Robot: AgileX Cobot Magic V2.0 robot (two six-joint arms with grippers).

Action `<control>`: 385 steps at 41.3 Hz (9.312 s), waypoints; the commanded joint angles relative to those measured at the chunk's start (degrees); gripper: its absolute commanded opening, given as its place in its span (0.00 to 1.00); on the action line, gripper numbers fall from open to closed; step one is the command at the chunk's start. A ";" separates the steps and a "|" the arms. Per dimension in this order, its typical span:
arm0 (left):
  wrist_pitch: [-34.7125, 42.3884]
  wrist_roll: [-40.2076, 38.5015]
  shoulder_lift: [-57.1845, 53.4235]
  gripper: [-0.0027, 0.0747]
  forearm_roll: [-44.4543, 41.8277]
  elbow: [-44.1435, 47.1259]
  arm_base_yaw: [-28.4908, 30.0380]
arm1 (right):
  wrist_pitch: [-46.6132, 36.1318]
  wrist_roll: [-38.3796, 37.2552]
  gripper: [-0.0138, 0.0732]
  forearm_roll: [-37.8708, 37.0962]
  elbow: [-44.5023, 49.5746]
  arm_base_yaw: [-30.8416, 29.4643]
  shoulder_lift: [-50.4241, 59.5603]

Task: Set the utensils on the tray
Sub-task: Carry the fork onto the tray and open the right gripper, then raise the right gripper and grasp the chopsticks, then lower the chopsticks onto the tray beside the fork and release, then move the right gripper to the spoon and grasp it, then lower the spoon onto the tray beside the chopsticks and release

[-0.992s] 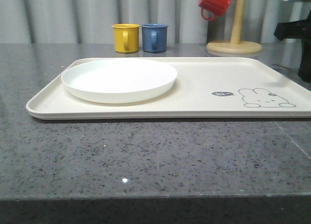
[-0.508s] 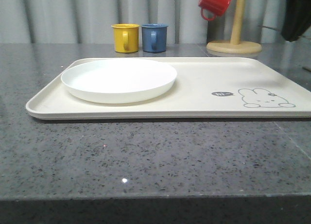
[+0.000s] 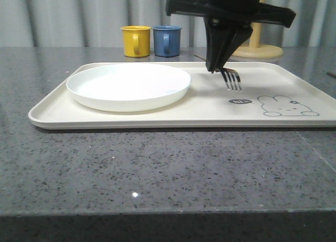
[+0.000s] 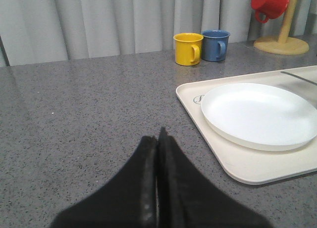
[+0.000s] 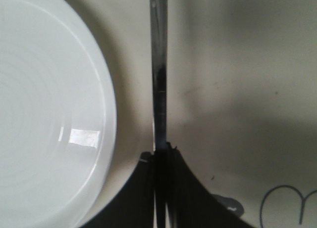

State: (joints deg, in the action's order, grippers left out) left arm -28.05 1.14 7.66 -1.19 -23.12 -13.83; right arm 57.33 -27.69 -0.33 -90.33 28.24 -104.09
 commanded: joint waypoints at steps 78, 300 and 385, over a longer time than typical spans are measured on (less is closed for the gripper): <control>4.64 -0.55 0.74 0.01 0.06 -1.59 0.14 | 1.74 29.13 0.55 3.62 11.65 -36.92 13.06; 4.64 -0.55 0.74 0.01 0.03 -1.59 0.14 | 10.24 25.57 0.14 -7.21 -5.33 -41.65 -1.91; 4.64 -0.55 0.74 0.01 0.03 -1.59 0.14 | 16.25 11.36 0.21 2.62 -3.49 -16.68 -0.84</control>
State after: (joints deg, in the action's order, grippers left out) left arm -28.05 1.04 7.66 -1.19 -23.12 -13.83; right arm 70.83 -16.32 2.47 -92.53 11.64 -107.66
